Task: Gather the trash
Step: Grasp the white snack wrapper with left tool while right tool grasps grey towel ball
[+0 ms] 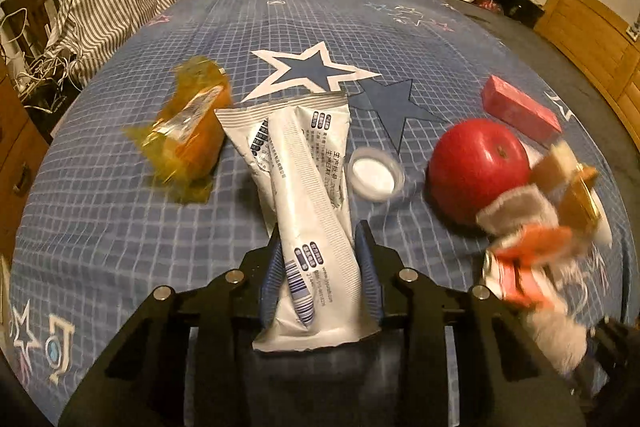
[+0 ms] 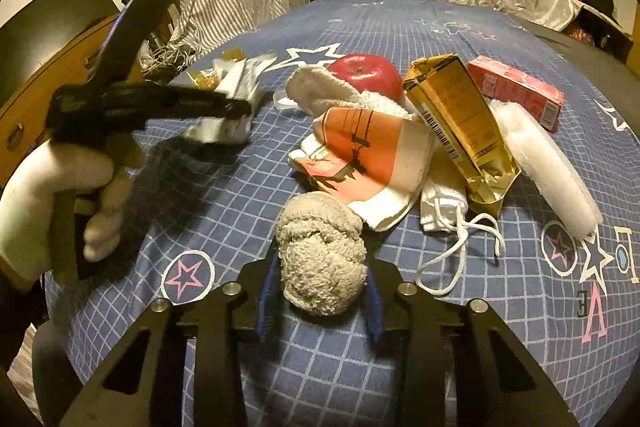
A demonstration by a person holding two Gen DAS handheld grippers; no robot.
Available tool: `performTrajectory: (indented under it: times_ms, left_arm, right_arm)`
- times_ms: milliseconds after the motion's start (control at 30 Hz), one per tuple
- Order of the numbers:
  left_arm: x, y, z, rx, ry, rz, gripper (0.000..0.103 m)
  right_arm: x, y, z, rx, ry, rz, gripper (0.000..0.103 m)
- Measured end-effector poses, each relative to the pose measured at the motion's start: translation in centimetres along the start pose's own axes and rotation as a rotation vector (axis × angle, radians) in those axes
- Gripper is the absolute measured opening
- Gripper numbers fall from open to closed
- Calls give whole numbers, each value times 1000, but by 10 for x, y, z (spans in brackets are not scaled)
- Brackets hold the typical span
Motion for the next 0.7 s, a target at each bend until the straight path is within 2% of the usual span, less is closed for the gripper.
performTrajectory:
  times_ms: [333,700]
  left_arm:
    - [71,-62,-3,38,3,112,30]
    - [128,-145,60,88,95,304,30]
  right_arm:
    - [27,-39,-6,30,20,124,32]
    - [52,-161,-21,124,31,375,32]
Point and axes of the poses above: each gripper's, at about its wrist camera, not at the fingertips, and y roughly the way its jaws point, z to its right, x to its underside, the point moved 6 cm from there along y, roughly the way its jaws point, and after that the axes turned 15 degrees about -z, right-handed, at the moved point
